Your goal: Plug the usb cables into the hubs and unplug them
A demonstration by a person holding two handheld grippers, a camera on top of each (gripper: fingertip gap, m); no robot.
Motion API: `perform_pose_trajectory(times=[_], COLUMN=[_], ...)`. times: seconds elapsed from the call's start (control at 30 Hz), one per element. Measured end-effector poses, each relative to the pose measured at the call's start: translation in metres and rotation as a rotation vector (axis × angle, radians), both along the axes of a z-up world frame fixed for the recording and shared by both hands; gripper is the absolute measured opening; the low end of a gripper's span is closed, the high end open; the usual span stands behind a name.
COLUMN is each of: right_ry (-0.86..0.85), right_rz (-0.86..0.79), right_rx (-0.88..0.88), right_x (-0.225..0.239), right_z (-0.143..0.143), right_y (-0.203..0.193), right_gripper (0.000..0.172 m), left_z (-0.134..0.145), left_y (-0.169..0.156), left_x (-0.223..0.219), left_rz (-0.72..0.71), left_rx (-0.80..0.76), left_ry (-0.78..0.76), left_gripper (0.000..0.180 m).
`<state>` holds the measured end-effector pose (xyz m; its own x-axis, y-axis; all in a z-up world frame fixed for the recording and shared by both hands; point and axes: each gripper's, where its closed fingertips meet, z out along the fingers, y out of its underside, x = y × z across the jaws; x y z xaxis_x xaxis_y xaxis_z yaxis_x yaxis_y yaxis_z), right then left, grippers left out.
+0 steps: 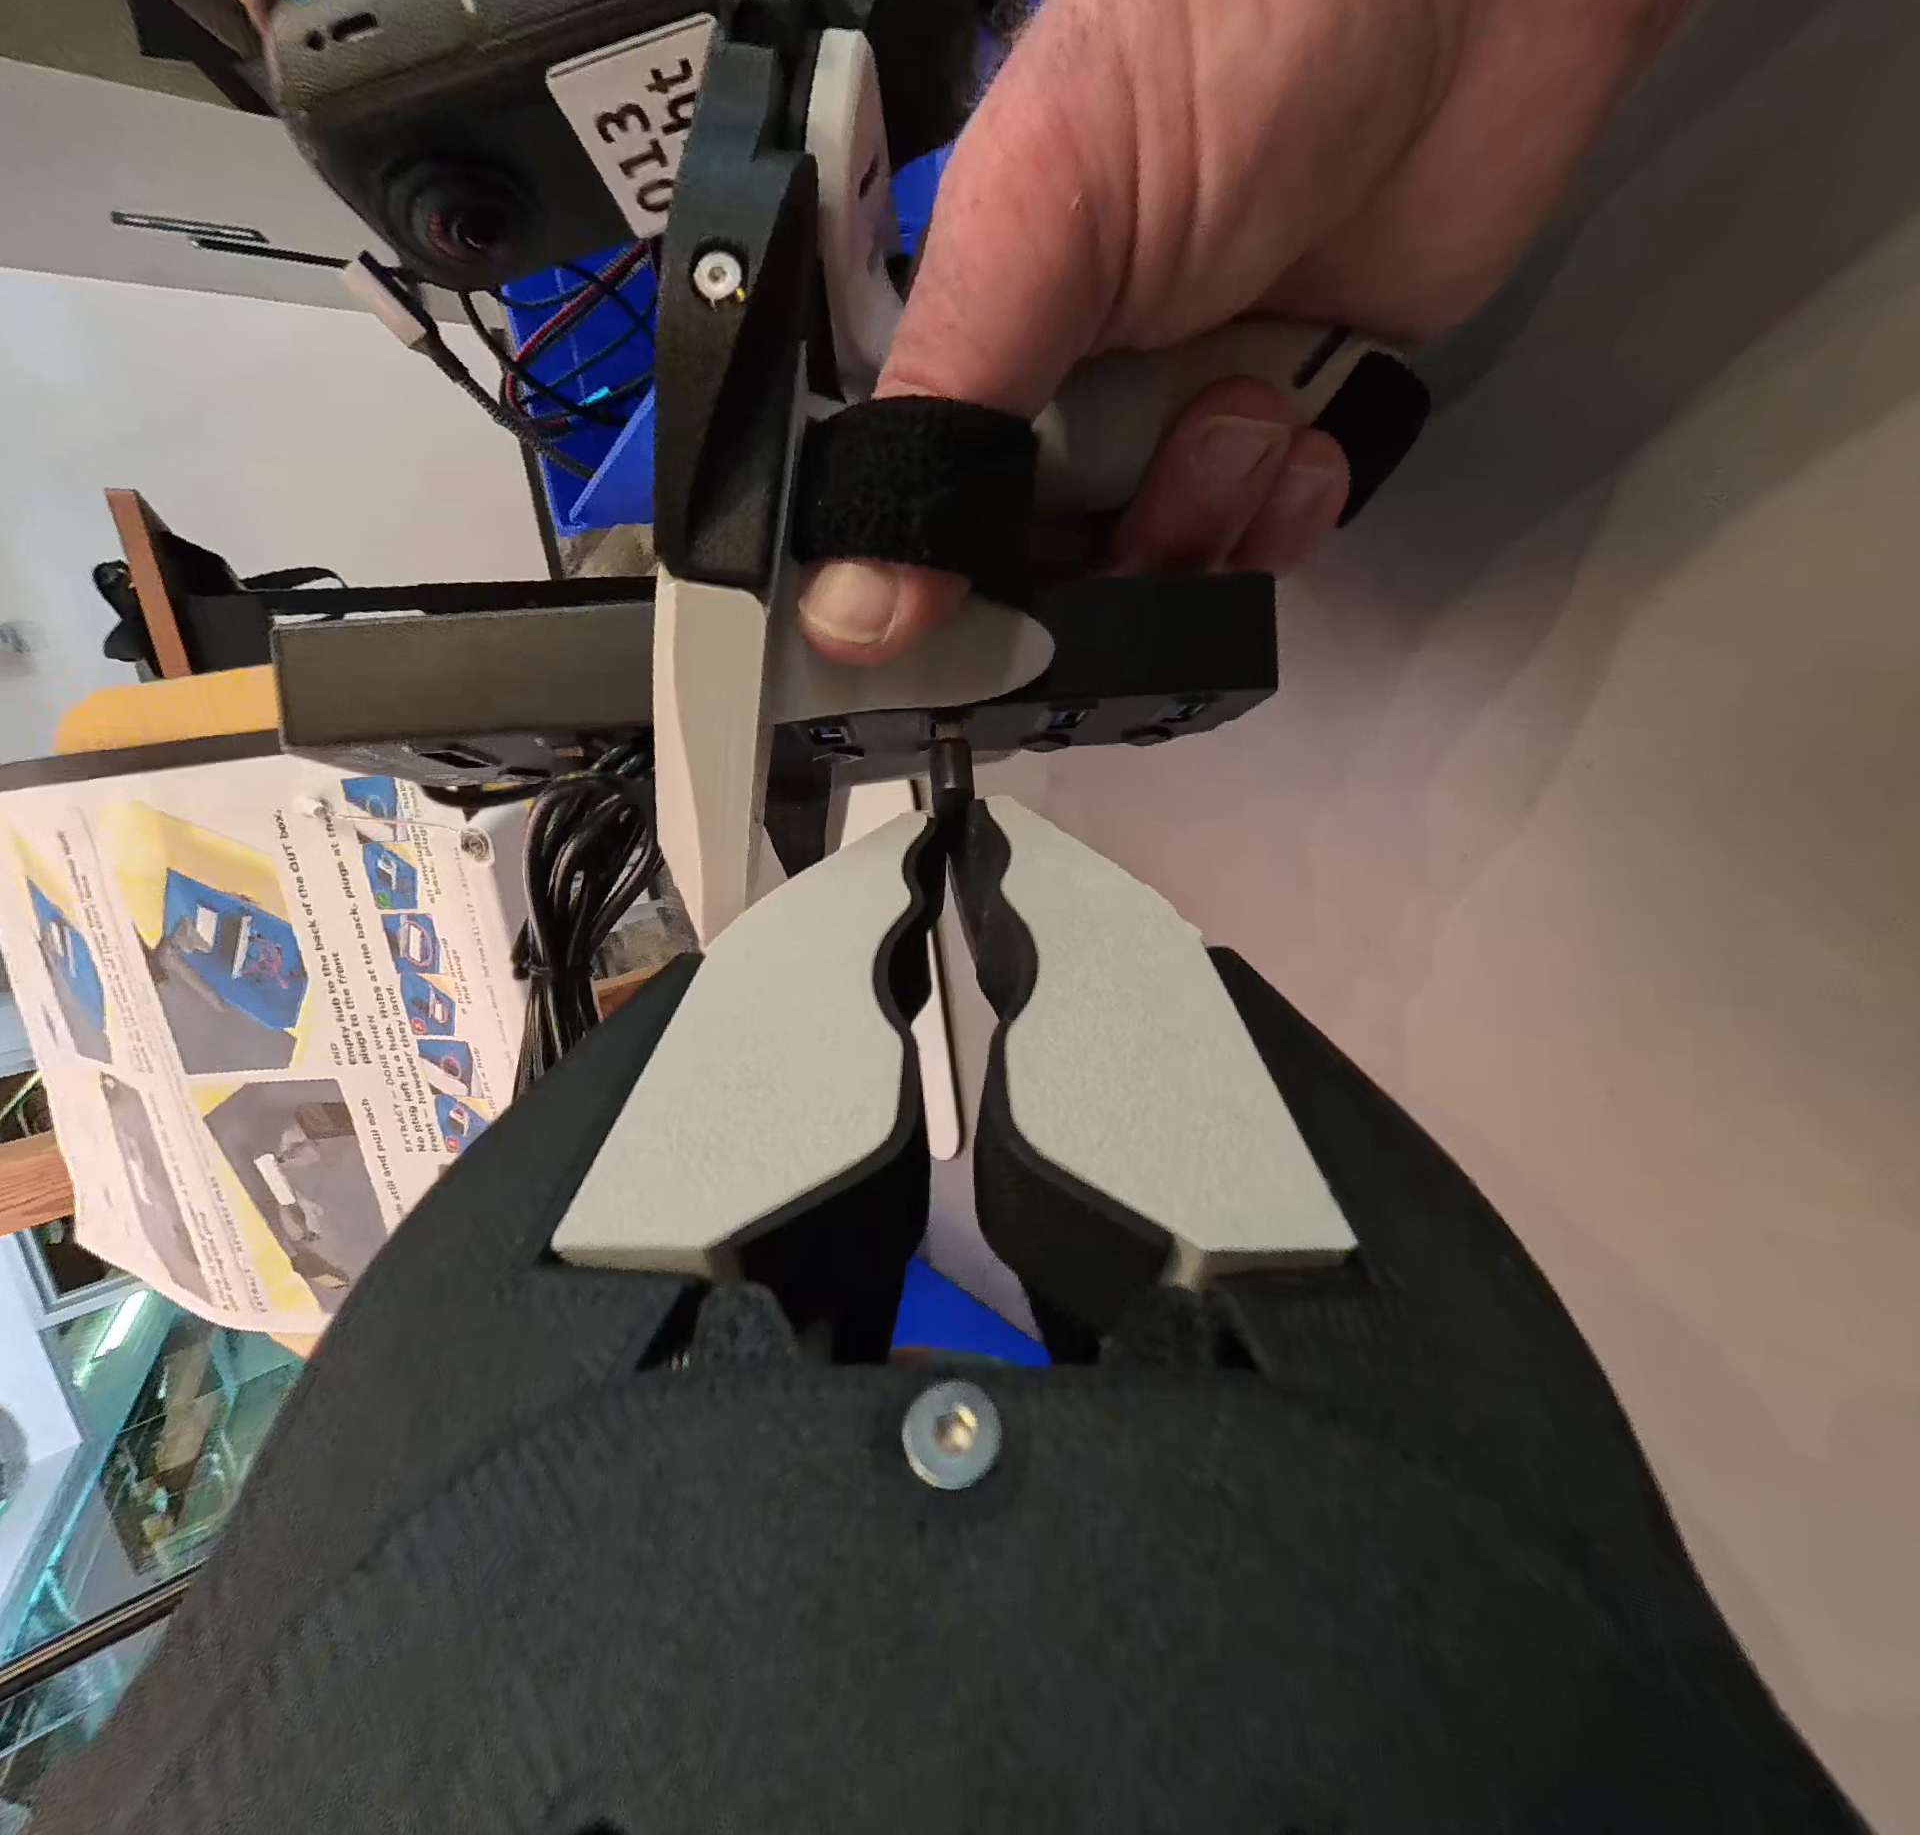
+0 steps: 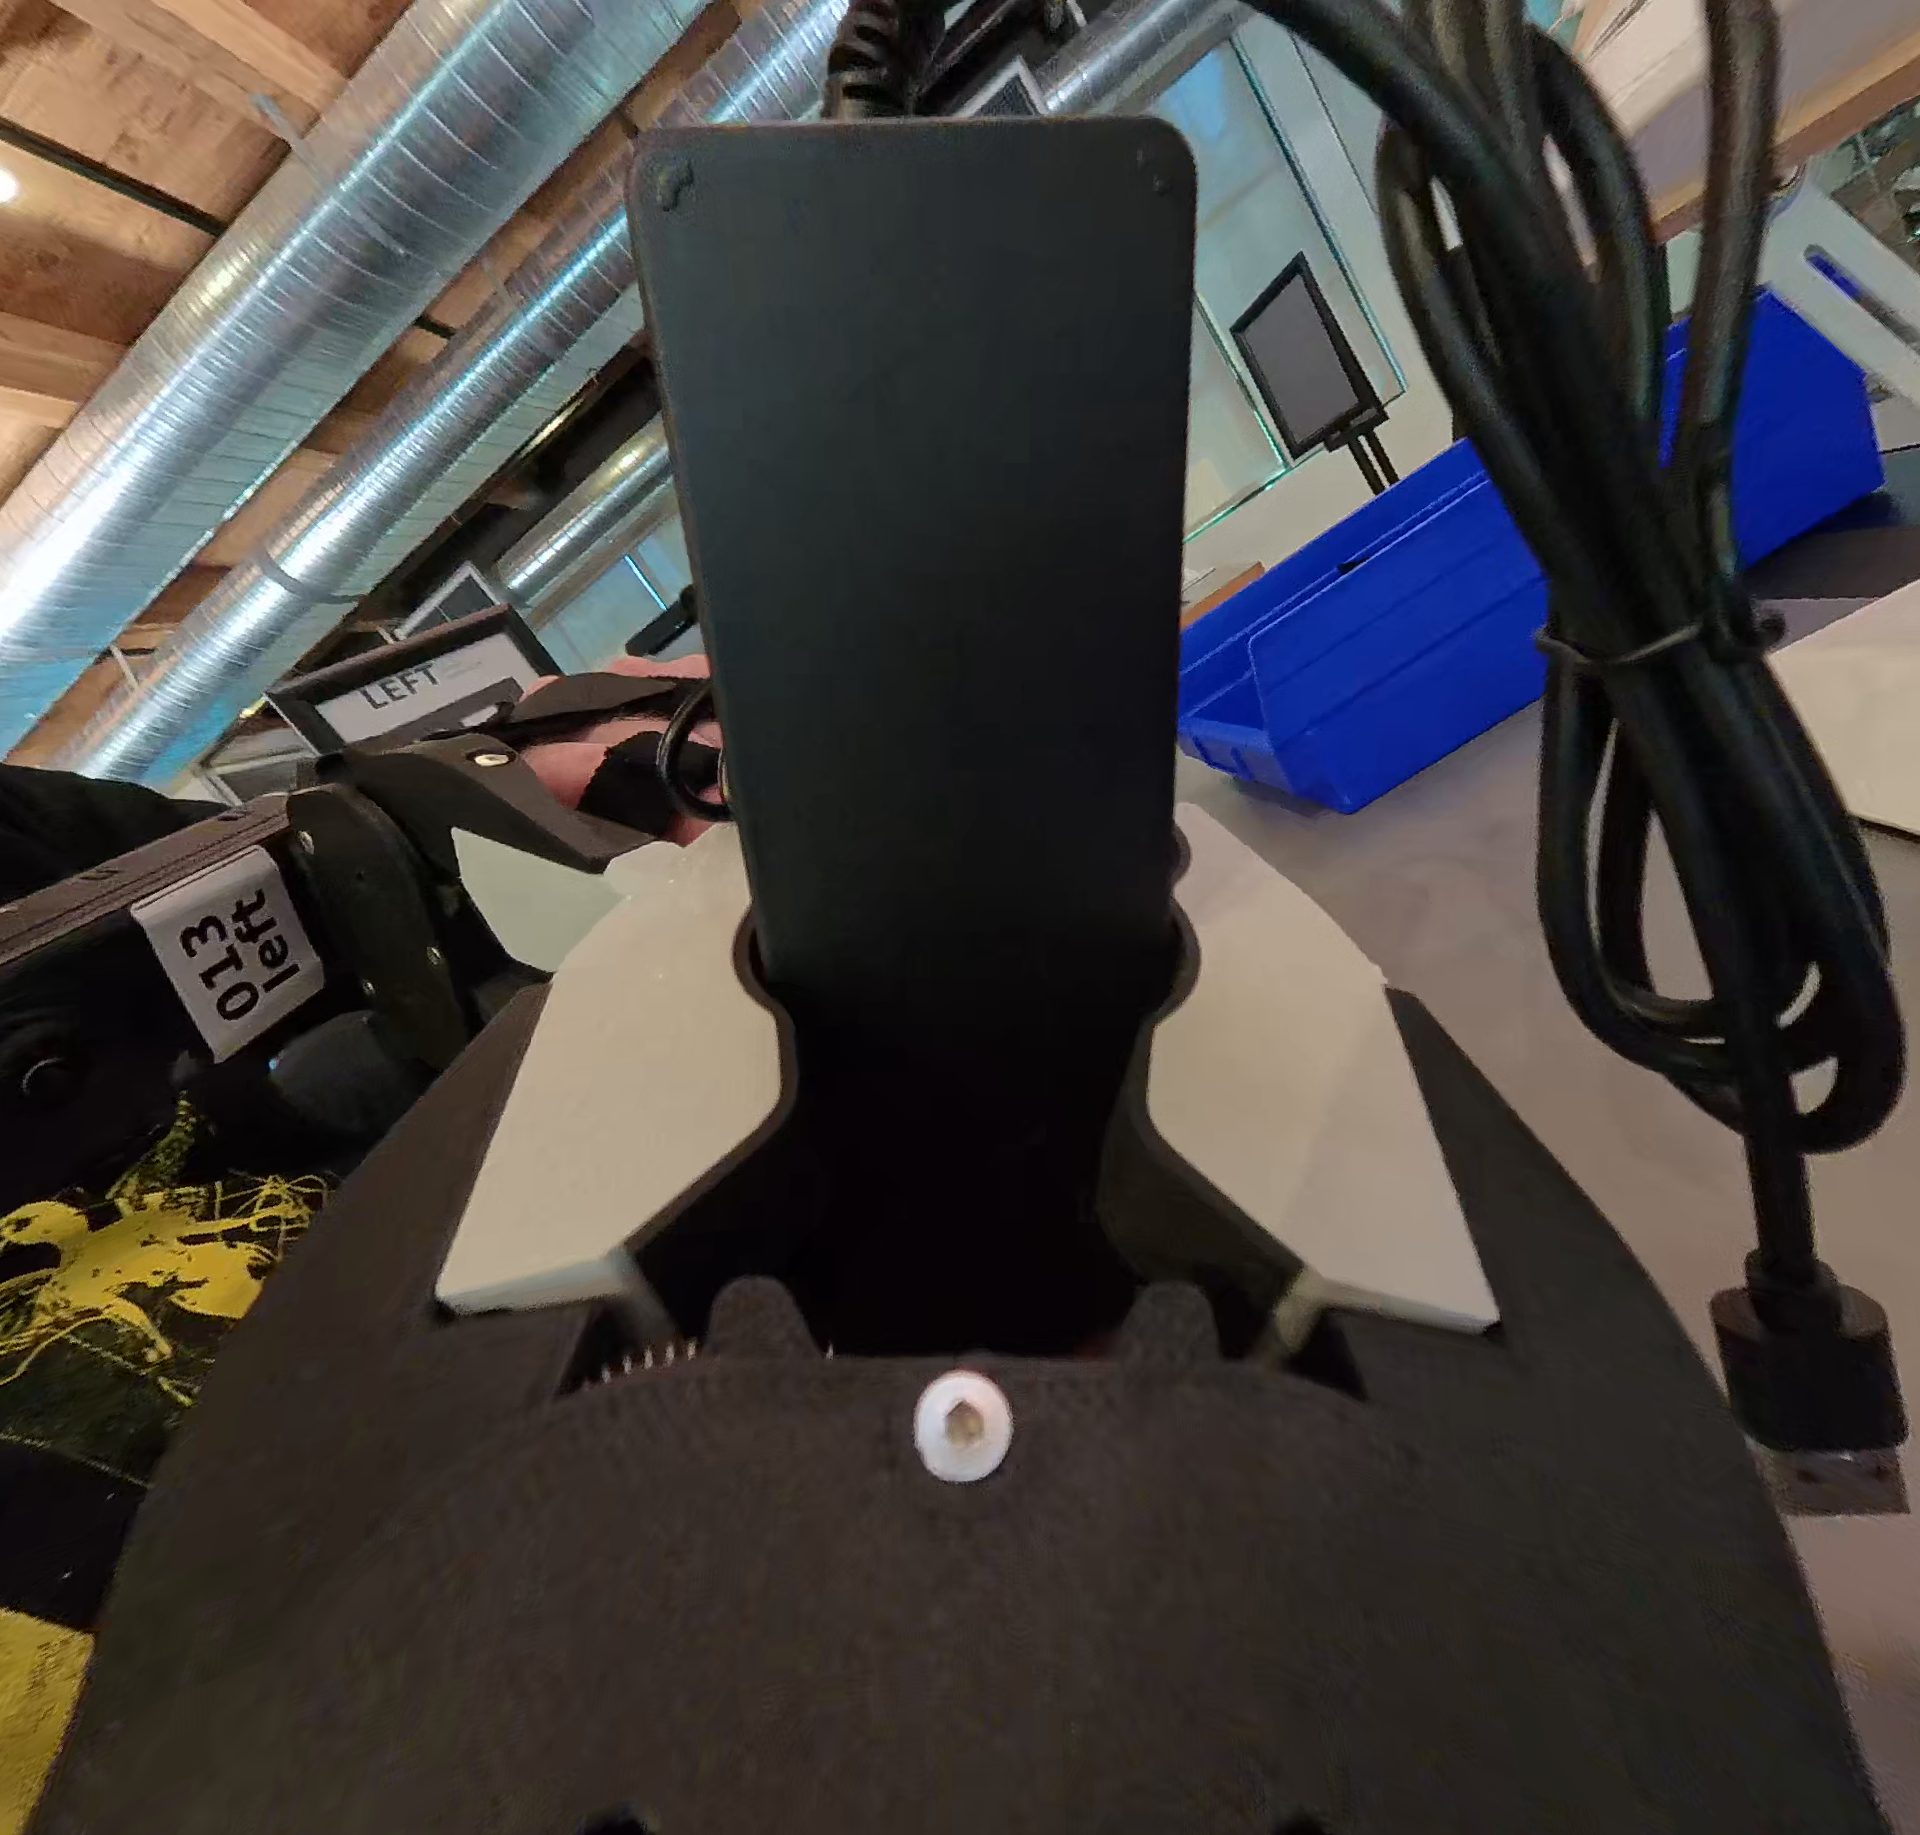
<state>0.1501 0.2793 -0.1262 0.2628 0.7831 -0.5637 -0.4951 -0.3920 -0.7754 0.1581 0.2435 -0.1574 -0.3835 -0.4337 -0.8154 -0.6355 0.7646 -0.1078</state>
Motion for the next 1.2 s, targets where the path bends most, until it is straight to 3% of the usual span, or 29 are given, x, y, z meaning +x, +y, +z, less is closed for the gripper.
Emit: perform_pose_trajectory(times=[0.47,0.6,0.7,0.8,0.93,1.07,1.2], right_ry=[0.025,-0.054,-0.025,0.037,0.06,0.035,0.016], right_rz=[0.026,0.017,0.009,0.007,0.003,0.007,0.005], right_rx=[-0.004,0.045,0.101,0.106,0.13,0.169,0.189], right_x=[0.0,0.003,0.009,0.018,0.025,0.021,0.017], right_z=[0.002,0.005,0.017,0.022,0.028,0.034,0.037], right_y=[-0.003,-0.008,-0.013,-0.014,-0.017,-0.023,-0.025], right_gripper=[0.067,0.069,0.066,0.066,0.066,0.066,0.069], left_z=[0.0,0.003,0.017,0.023,0.032,0.038,0.026], left_y=[-0.004,-0.007,-0.009,-0.005,-0.011,-0.038,-0.076], left_x=[0.005,0.007,0.002,-0.008,-0.018,-0.029,-0.031], left_rz=[-0.001,-0.01,0.021,0.078,0.119,0.105,0.059], left_rx=[-0.013,-0.037,-0.115,-0.178,-0.303,-0.464,-0.618], left_ry=[-0.033,-0.062,-0.133,-0.203,-0.312,-0.399,-0.408], left_gripper=[0.004,0.005,0.007,0.026,0.038,0.04,0.041])
